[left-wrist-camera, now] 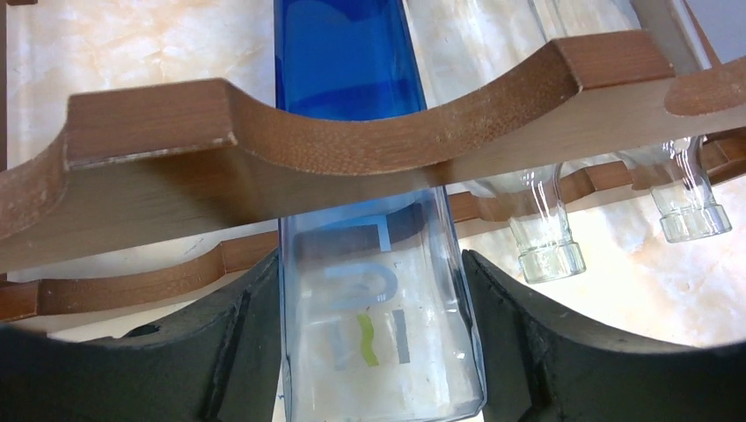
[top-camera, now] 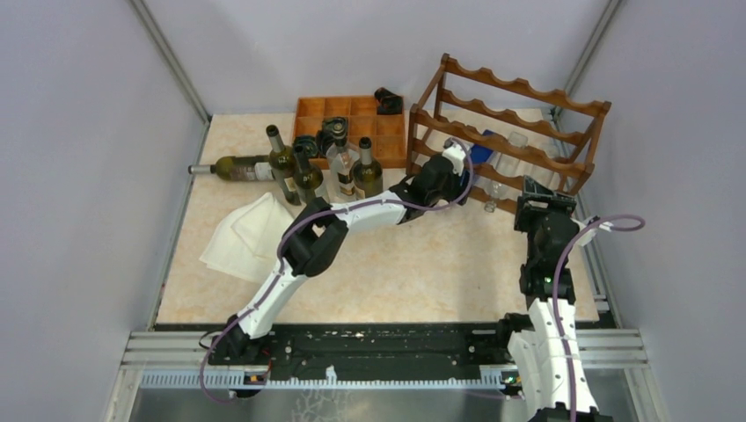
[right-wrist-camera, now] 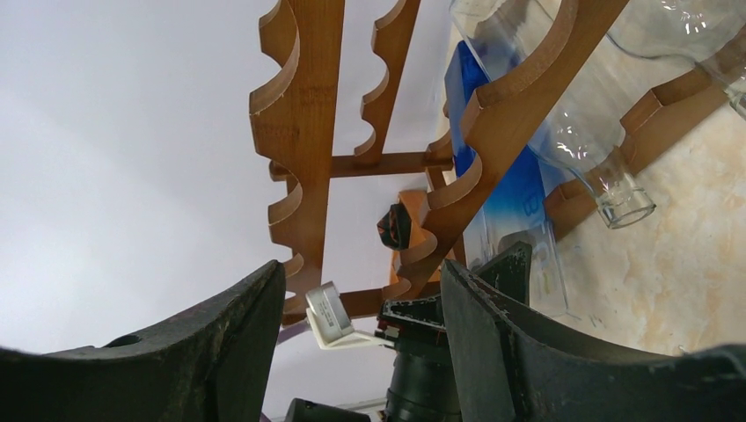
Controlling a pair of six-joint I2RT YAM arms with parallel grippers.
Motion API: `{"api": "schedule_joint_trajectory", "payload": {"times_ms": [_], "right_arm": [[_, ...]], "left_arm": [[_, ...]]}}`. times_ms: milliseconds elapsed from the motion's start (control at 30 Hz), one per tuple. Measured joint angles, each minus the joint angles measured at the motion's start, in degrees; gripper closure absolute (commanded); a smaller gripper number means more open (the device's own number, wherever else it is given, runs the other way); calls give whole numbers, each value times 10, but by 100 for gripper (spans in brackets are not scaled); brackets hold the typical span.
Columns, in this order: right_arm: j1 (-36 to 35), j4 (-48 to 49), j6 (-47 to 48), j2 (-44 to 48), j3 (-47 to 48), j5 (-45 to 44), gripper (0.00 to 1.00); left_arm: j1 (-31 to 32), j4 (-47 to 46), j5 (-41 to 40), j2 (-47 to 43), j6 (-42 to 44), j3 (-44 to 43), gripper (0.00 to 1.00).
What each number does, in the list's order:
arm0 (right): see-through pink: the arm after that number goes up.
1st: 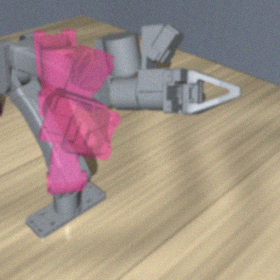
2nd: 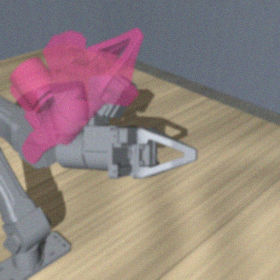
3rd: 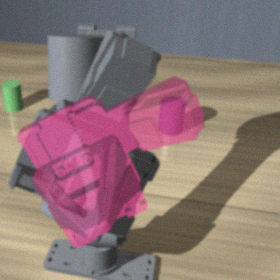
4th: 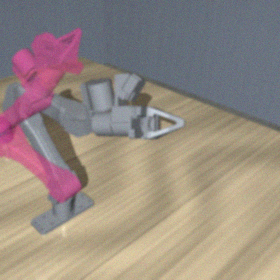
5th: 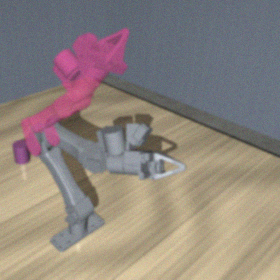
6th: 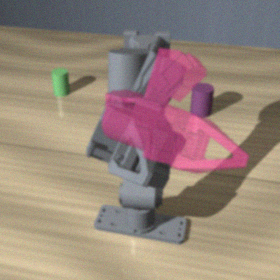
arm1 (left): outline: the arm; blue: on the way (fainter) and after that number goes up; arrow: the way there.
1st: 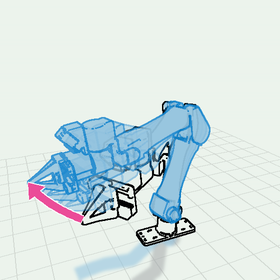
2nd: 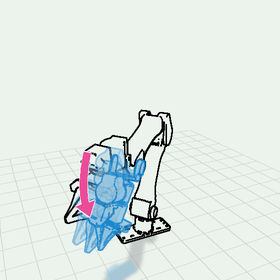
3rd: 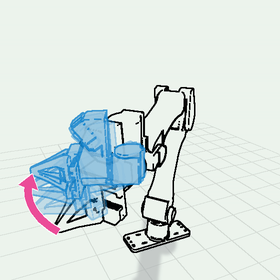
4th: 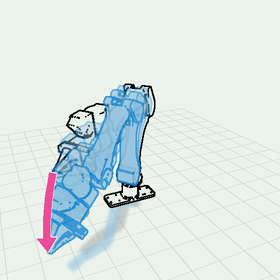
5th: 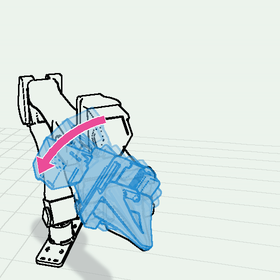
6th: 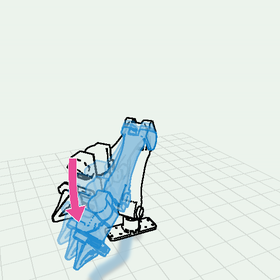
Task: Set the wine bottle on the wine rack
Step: Adjust the wine bottle in the wine rack.
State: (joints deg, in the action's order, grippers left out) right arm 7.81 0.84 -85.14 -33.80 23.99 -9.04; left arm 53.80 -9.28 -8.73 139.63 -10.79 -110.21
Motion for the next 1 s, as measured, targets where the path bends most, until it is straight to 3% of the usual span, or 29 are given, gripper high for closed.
{"api": "schedule_joint_trajectory", "payload": {"times_ms": [400, 1000], "right_arm": [[2, 0, 0, 0, 0, 2, 36], [2, 0, 0, -1, 0, 3, 36]], "left_arm": [[9, -159, -23, -59, 11, 158, 100], [25, -178, -91, -36, 34, 133, 100]]}}
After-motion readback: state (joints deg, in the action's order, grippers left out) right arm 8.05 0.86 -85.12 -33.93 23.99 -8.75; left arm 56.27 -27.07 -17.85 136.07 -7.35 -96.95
